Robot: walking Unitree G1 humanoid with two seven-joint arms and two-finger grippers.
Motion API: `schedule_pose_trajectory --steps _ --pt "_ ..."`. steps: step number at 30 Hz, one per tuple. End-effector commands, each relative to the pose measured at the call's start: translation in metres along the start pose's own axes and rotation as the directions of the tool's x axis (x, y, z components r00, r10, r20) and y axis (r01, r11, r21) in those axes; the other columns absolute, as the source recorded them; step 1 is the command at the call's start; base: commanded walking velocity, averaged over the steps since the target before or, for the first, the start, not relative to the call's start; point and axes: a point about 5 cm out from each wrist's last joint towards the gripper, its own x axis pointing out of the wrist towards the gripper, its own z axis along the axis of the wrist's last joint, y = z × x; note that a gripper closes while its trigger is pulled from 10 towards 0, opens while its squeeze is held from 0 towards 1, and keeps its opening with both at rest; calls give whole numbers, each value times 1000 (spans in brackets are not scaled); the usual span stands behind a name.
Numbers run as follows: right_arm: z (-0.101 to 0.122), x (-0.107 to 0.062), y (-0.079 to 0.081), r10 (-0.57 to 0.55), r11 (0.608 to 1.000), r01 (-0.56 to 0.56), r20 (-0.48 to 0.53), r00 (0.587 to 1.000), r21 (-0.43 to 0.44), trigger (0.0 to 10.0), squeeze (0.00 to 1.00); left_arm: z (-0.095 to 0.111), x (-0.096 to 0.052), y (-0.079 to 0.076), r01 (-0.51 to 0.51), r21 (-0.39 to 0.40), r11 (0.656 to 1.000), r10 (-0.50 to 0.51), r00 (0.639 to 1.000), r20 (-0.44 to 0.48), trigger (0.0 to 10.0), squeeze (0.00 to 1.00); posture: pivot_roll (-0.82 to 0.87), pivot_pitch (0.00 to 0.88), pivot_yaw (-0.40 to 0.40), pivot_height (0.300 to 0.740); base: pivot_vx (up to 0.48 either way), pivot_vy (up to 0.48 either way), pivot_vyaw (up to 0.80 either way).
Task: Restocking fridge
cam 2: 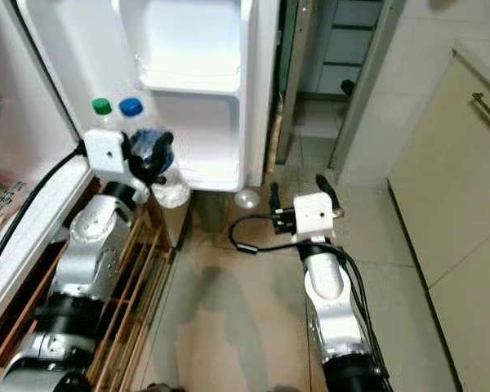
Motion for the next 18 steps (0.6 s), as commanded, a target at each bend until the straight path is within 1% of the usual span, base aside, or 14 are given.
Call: schedule_pose_trajectory --steps 1,2,3,4,6,7,8,9,10,11,12,13,14,18 --pt "8 -12 -9 22 1000 -22 -9 1000 4 10000 216 6 -20 8 22 86 996 -21 1000 -16 10000 0 -150 0 26 740 0 0 0" --pt "10 -18 -13 19 1000 -19 -9 1000 19 10000 212 4 -32 9 38 130 991 -34 999 -31 10000 0 -152 0 24 740 0 0 0" --pt "10 -18 -13 19 1000 -19 -9 1000 19 10000 212 4 -32 9 38 130 991 -34 999 -31 10000 0 -152 0 24 740 0 0 0" --pt "12 -21 -16 20 999 -19 -5 1000 33 10000 212 3 -40 9 50 168 985 -44 998 -39 10000 0 -151 0 18 740 0 0 0" --pt "17 -21 -22 32 997 -33 12 999 75 10000 212 1 -60 5 39 171 984 -29 998 -60 10000 0 -150 0 16 740 0 0 0" --pt "17 -16 -24 28 996 -29 17 999 82 10000 216 1 -62 2 17 155 988 -8 998 -58 10000 0 -148 0 13 740 0 0 0" --pt "16 -9 -26 20 996 -22 20 1000 86 10000 216 3 -58 -1 -15 129 992 21 999 -46 10000 0 -140 0 8 740 0 0 0" --pt "16 -9 -26 20 996 -22 20 1000 86 10000 216 3 -58 -1 -15 129 992 21 999 -46 10000 0 -140 0 8 740 0 0 0" --pt "19 -2 -22 30 995 -32 28 999 90 10000 212 12 -44 1 -54 115 992 56 998 -15 10000 0 -138 0 2 740 0 0 0" --pt "21 0 -21 36 995 -38 29 999 93 10000 212 16 -39 2 -68 111 991 68 998 -2 10000 0 -138 0 2 740 454 0 0" --pt "21 0 -21 36 995 -38 29 999 93 10000 212 16 -39 2 -68 111 991 68 998 -2 10000 0 -138 0 2 740 454 0 0" --pt "25 5 -16 51 994 -55 40 998 99 10000 212 25 -26 1 -88 86 992 86 996 31 10000 0 -136 0 1 740 458 0 0" --pt "26 7 -14 58 993 -62 43 997 101 10000 212 29 -20 -1 -87 70 994 84 995 49 10000 0 -136 0 1 740 458 0 0" --pt "28 10 -11 78 992 -83 50 996 95 10000 212 39 -9 -6 -77 48 996 72 993 93 10000 0 -146 0 6 740 463 0 0"
